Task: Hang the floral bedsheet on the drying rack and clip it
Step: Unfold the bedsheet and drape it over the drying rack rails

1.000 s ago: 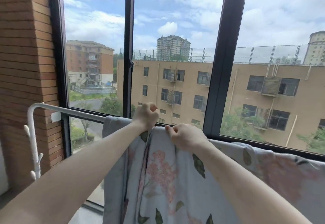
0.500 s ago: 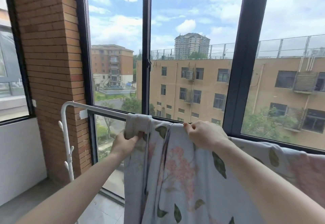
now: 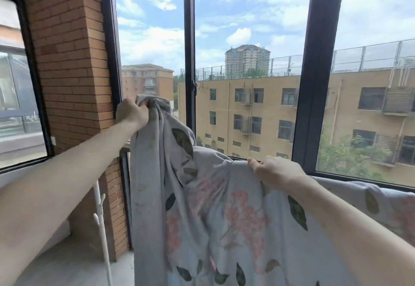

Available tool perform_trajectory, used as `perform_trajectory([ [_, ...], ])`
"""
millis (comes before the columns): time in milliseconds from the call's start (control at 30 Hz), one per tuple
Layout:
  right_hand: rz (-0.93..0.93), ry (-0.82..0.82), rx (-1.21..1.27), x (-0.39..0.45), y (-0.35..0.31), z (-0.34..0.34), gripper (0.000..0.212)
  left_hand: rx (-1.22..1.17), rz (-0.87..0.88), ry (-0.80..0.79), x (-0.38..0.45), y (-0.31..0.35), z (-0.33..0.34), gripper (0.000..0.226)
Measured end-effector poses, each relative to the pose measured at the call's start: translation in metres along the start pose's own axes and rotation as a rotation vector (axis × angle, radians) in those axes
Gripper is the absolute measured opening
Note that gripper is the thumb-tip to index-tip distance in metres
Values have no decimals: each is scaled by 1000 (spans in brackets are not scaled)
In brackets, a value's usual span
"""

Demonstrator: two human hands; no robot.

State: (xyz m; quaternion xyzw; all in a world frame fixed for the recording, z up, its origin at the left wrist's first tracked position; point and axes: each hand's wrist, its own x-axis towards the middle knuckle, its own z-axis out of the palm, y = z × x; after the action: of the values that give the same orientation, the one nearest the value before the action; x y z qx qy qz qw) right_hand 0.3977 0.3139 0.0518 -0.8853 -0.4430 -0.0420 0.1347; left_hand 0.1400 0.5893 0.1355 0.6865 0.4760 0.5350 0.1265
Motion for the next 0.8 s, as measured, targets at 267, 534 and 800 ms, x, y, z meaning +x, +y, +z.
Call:
perform_trajectory([
  [267, 181, -180, 161, 7, -4, -10, 77, -29, -53, 49, 110, 50, -22, 50],
  [534, 299, -276, 226, 32, -8, -8, 44, -28, -129, 19, 180, 49, 8, 54],
  [800, 363, -307, 210, 40, -28, -3, 35, 726, 162, -554, 221, -69, 117, 57],
])
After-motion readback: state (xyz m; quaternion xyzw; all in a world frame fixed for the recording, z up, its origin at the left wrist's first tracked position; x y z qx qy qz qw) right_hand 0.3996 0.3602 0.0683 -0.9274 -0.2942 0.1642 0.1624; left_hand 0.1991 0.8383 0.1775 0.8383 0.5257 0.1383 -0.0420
